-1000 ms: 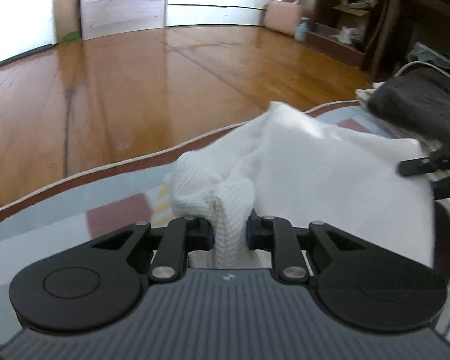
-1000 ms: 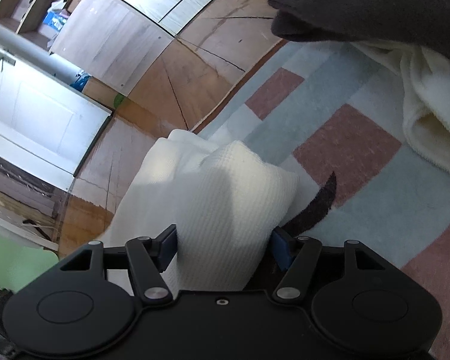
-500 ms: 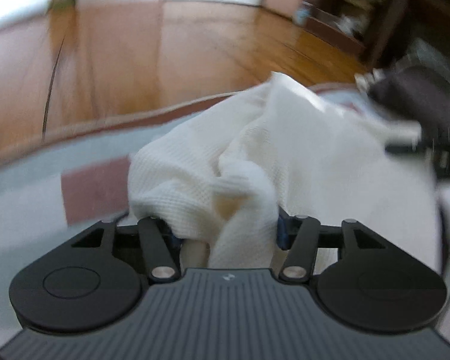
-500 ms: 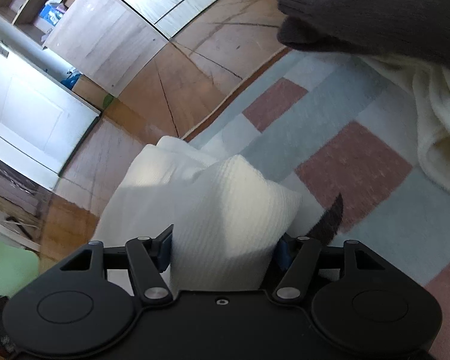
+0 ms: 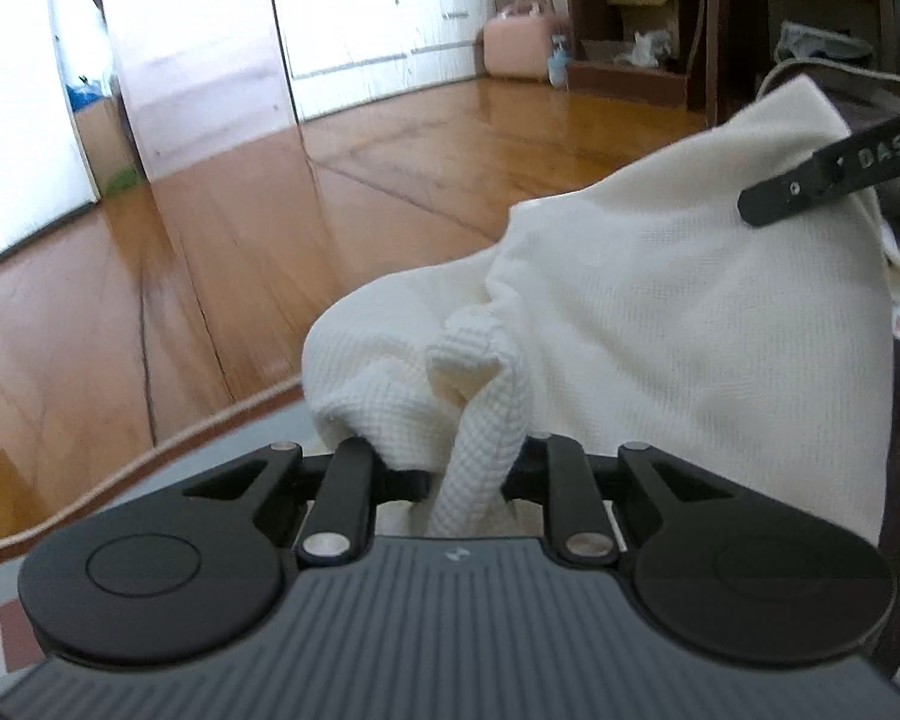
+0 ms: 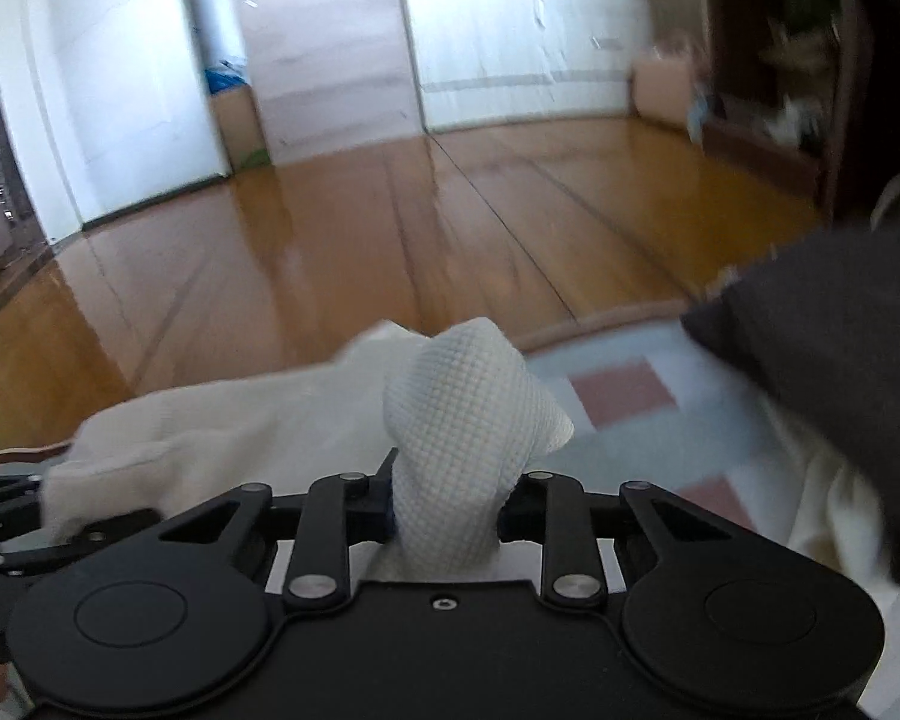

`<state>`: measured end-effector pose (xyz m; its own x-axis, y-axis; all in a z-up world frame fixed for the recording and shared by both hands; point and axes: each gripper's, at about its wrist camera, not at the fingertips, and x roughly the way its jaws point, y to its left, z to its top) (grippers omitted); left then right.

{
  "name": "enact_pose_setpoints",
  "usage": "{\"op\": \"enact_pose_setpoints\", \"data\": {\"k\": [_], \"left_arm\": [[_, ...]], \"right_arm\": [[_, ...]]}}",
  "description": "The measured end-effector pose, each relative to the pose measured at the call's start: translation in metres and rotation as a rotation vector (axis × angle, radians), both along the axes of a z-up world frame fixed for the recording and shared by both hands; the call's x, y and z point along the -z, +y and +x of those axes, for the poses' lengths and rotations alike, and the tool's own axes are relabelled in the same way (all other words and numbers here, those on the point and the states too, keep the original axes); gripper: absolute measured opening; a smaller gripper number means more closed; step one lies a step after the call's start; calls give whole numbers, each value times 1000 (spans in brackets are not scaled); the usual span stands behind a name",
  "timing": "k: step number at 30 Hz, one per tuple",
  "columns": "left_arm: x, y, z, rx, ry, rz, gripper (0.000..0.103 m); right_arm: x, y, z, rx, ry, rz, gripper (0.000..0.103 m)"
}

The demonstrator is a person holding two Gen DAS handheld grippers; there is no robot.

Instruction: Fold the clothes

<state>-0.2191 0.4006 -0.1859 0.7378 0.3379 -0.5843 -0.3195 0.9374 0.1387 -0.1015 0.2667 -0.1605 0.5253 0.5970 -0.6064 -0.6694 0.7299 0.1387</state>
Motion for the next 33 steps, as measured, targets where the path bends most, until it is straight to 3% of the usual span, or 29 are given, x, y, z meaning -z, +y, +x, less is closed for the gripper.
{"op": "enact_pose_setpoints", "data": {"k": [3,7,8,14,15,17,27,33], "left_arm": [[-3,0,-6,-3,-14,34,18],[-13,11,-17,-29,-80,-31,17],[-17,12,-21,-37,-100,-11,17],[-36,2,-52,-102,-153,287,18],[-39,2,-59,-117,-159,306,18],[-45,-2,-71,-149,-176,302,18],[-95,-36,-122,-287,-291,277,18],[-129,-57,-151,-360,-366,247,18]], "right_arm": [[-24,8,-19,-41,-58,2,29],[-51,15,-38,-89,-96,9,29],[-55,17,-40,-91,-101,8,28],[-76,16,-42,-63,-20,83,28],[-78,17,-43,-61,7,103,27],[-86,19,-49,-91,41,136,27],[-127,-5,-93,-204,15,231,26],[-162,-23,-113,-248,-25,197,25]]}}
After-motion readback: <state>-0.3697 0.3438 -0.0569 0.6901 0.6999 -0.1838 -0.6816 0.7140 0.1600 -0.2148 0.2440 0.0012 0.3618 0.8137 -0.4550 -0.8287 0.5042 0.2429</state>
